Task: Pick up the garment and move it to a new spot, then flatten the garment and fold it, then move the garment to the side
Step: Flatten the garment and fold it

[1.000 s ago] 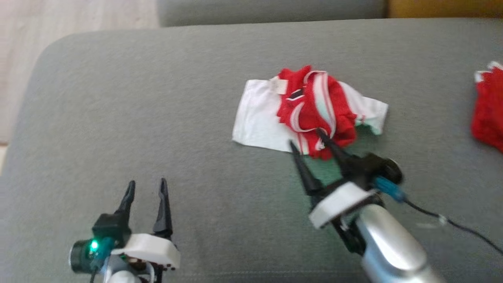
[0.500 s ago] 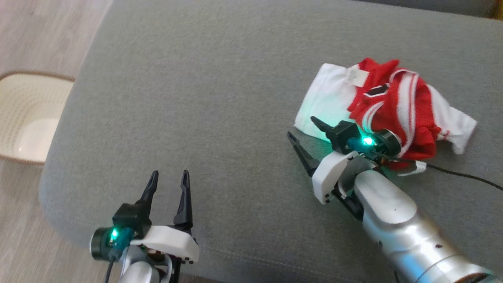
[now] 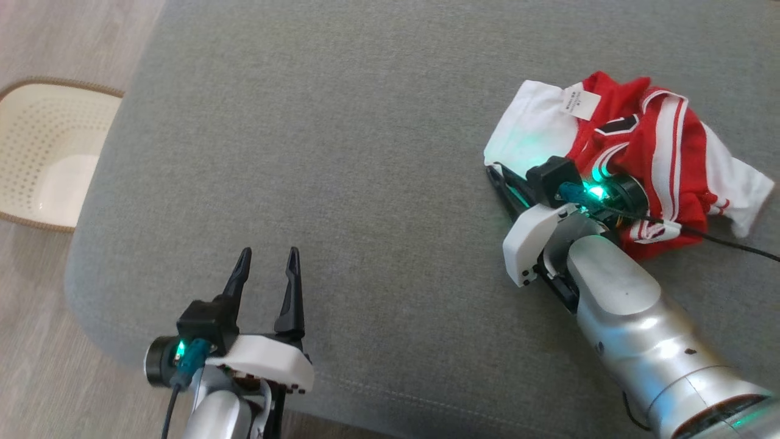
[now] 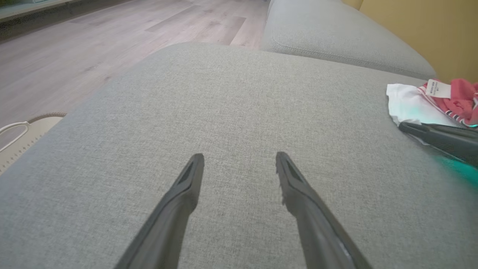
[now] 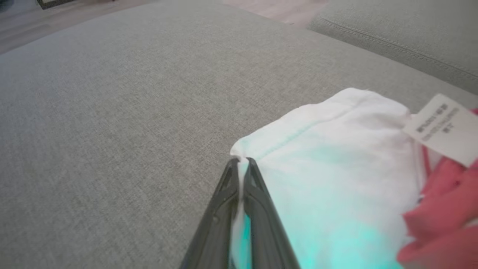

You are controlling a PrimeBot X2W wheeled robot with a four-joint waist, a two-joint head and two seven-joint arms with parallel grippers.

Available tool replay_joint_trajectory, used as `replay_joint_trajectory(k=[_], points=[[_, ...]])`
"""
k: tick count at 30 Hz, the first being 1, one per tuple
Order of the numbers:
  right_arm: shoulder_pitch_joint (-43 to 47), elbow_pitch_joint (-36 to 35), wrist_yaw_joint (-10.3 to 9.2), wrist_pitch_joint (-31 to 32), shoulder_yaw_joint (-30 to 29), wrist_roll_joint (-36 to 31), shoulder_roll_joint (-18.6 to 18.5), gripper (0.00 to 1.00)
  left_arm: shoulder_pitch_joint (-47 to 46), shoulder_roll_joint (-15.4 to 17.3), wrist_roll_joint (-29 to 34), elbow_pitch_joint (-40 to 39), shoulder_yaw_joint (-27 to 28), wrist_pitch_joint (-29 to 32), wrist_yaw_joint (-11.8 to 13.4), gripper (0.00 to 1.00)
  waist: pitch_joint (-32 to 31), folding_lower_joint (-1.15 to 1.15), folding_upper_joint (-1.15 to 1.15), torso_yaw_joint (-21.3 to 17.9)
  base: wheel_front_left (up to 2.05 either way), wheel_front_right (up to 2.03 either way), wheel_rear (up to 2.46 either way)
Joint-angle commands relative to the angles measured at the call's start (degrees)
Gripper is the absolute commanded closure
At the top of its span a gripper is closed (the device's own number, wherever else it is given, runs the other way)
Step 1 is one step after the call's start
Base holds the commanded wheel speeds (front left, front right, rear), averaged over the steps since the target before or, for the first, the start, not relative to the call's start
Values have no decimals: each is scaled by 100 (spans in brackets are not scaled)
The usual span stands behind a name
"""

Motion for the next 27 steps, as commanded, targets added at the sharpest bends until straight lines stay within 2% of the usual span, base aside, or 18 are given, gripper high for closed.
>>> replay_joint_trajectory(k=[1,8,15,24,27], points=[[-15,-85,28,-132,4,39,80,100,-122,10,-56,-150,140,-52,39,0,-50,0,0,-89,0,0,0],[-414,-544,28,-436,-152,317,80,100,-122,10,-86,-136,151,-52,15,0,-227,0,0,-339,0,0,0],[-1779,-1262,28,-526,-184,583,80,100,-59,9,-139,-47,64,-52,-30,0,-480,0,0,-500,0,0,0],[-3331,-1625,28,-539,-173,617,80,100,78,9,-281,73,-242,-52,-44,0,-810,0,0,-167,0,0,0],[-3662,-1861,28,-540,-294,379,79,100,129,9,-300,105,-307,-52,-42,0,-911,0,0,0,0,0,0]])
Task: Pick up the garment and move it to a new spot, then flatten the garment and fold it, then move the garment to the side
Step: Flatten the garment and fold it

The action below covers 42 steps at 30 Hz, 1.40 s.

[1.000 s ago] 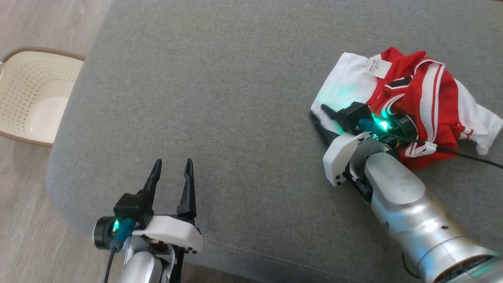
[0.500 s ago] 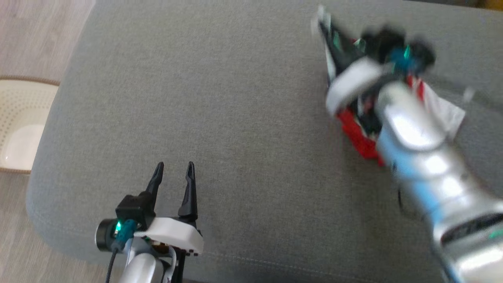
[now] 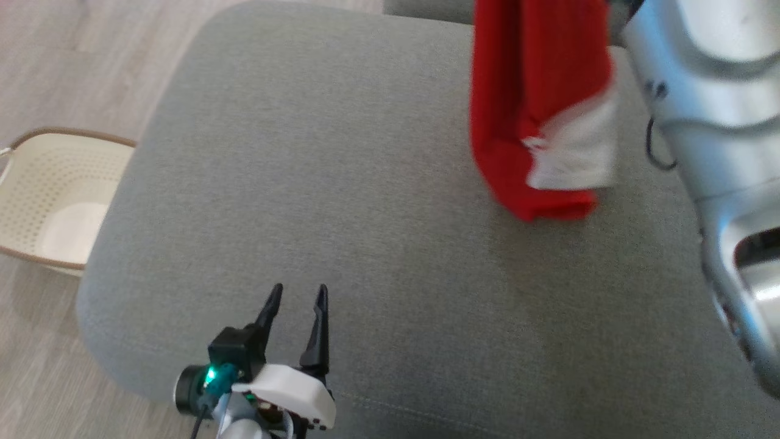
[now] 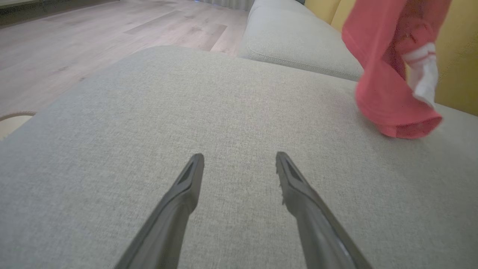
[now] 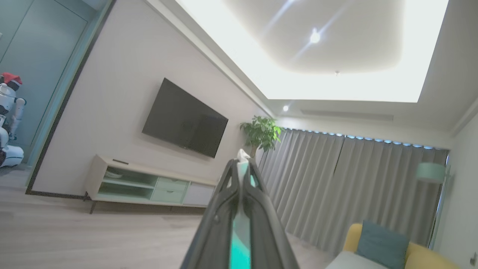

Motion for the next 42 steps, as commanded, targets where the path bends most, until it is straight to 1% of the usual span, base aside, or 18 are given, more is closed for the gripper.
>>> replay_joint_trajectory(k=[1,4,8,11,16,19,21,22,23,24,26,28,29,30,32,34,37,42], points=[[-306,-228,28,-32,-101,-103,120,100,-97,8,-52,-150,144,-52,16,0,-113,0,0,147,0,0,0],[-413,-305,28,-33,-323,-328,18,100,-39,8,-79,-133,112,-52,46,0,-208,0,0,245,0,0,0],[-209,-307,28,-33,-586,-477,-263,100,15,8,-77,-161,133,-52,84,0,-196,0,0,187,0,0,0],[278,-245,28,-33,-700,-555,-672,100,4,8,-63,-181,191,-52,88,0,-101,0,0,39,0,0,0],[1436,-305,28,-33,-1087,-613,-1576,100,-90,8,42,-171,270,-52,7,0,120,0,0,-249,0,0,0],[2197,-441,28,-33,-1668,-587,-1954,100,-166,8,123,-153,314,-52,-44,0,268,0,0,-422,0,0,0],[2685,-541,28,-33,-2056,-634,-2029,100,-216,8,169,-127,339,-52,-88,0,345,0,0,-531,0,0,0],[2918,-616,28,-33,-2202,-664,-2017,100,-243,8,195,-114,349,-52,-109,0,372,0,0,-580,0,0,0],[3339,-784,28,-33,-2426,-723,-1953,100,-289,8,235,-94,370,-52,-140,0,389,0,0,-671,0,0,0],[3339,-784,28,-33,-2426,-723,-1953,100,-289,8,235,-94,370,-52,-140,0,389,0,0,-671,0,0,0],[3721,-953,28,-33,-2544,-751,-1836,100,-321,8,249,-76,394,-52,-154,0,367,0,0,-754,0,0,0],[4134,-954,28,-33,-2615,-739,-1644,100,-336,8,254,-53,424,-52,-164,0,297,0,0,-846,0,0,0],[4336,-862,28,-33,-2647,-723,-1540,33,-337,8,249,-39,437,-52,-168,0,252,0,0,-892,0,0,0],[4502,-732,28,-33,-2714,-740,-1476,0,-338,8,247,-33,449,-52,-171,0,214,0,0,-940,0,0,0],[4731,-540,28,-33,-2875,-797,-1339,0,-333,8,238,-24,466,-52,-177,0,134,0,0,-1047,0,0,0],[4877,-540,28,-33,-3095,-868,-1203,0,-324,8,243,-19,477,-52,-181,0,69,0,0,-1154,0,0,0],[5096,-749,28,-33,-3244,-924,-949,0,-303,8,232,-10,501,-52,-173,0,-1,0,0,-1301,0,0,0],[5456,-1356,28,-34,-3205,-962,-583,0,-291,8,219,2,508,-52,-172,0,-52,0,0,-1463,0,0,0]])
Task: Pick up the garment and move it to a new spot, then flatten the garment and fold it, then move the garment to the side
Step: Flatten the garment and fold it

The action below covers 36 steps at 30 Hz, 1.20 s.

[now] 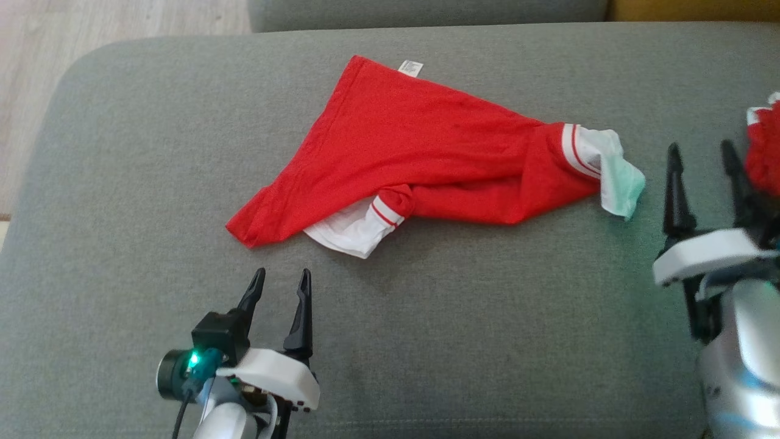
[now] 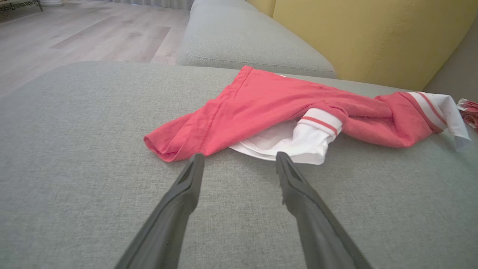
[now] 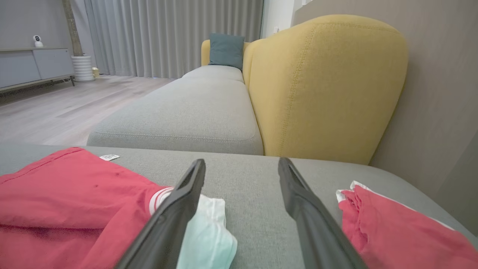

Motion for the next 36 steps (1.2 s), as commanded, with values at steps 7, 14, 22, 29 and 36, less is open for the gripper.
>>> replay_joint_trajectory(k=[7,14,22,29,36], points=[[439,-660,28,-21,338,8,369,0,-143,7,-11,-128,150,-52,-54,0,13,0,0,-99,0,0,0],[641,-747,28,-22,552,28,547,0,-252,7,-11,-105,80,-52,-58,0,42,0,0,-162,0,0,0],[626,-797,28,-22,749,72,630,0,-485,7,32,-23,130,-52,-42,0,124,0,0,-316,0,0,0],[500,-935,28,-22,944,179,656,0,-1579,27,278,576,354,-52,-8,0,364,0,0,-526,0,0,0],[262,-1194,28,-22,1416,515,666,0,-3558,312,481,2245,432,138,-198,0,813,0,0,-967,0,0,0]])
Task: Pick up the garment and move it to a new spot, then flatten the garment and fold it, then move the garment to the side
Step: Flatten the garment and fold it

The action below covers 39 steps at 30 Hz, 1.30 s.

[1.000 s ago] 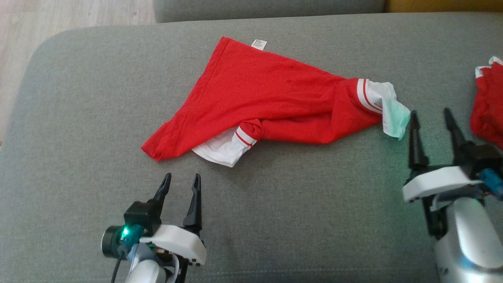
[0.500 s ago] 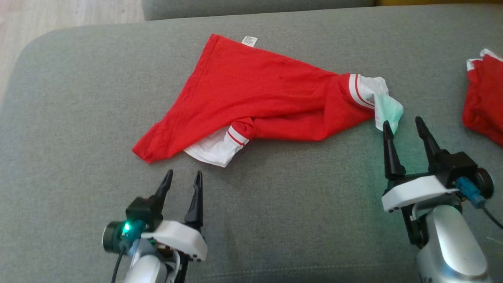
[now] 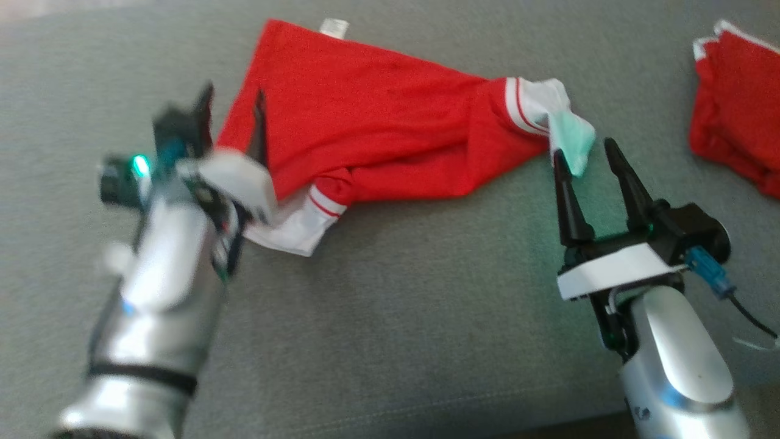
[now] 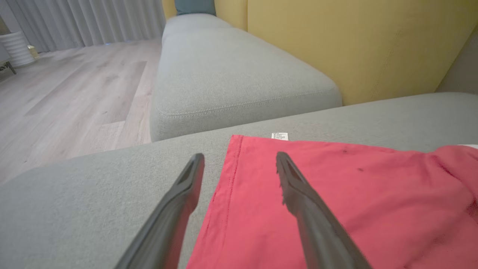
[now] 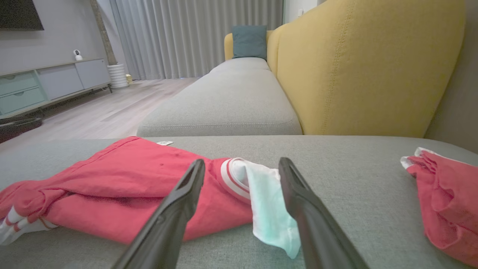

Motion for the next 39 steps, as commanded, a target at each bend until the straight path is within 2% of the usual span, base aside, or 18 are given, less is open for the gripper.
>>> replay_joint_trajectory(k=[1,8,12,19,25,26,27,28,36,39], points=[[-185,-240,28,-22,199,82,41,0,-429,217,85,81,199,95,-43,0,260,0,0,-257,0,0,0],[-442,-586,28,-22,649,395,42,0,-1819,515,38,1344,255,680,-301,0,840,0,0,-772,0,0,0],[-556,-790,28,-22,849,489,43,0,-2388,709,41,1898,267,904,-343,0,1097,0,0,-1006,0,0,0],[-665,-986,28,-22,1141,594,43,0,-2965,1031,-126,2632,405,1177,-440,0,1307,0,0,-1330,0,0,0],[-661,-1056,28,-22,1249,584,43,0,-3124,1099,-200,2979,429,1271,-351,0,1375,0,0,-1449,0,0,0],[-656,-1062,28,-22,1245,582,43,0,-3120,1084,-205,3004,422,1243,-336,4,1383,0,0,-1451,0,0,0],[-649,-1066,28,-22,1232,575,43,0,-3103,1049,-207,3029,402,1229,-350,70,1388,0,0,-1445,0,0,0],[-642,-1065,28,-22,1220,565,43,0,-3093,1019,-233,3046,412,1190,-344,100,1396,0,0,-1434,0,0,0],[-599,-945,28,-22,1068,460,43,0,-3090,842,-186,2948,275,288,-335,100,1317,0,0,-1172,0,0,0],[-574,-819,28,-22,885,389,43,0,-3012,520,-156,2718,166,-96,-339,100,1125,0,0,-881,0,0,0]])
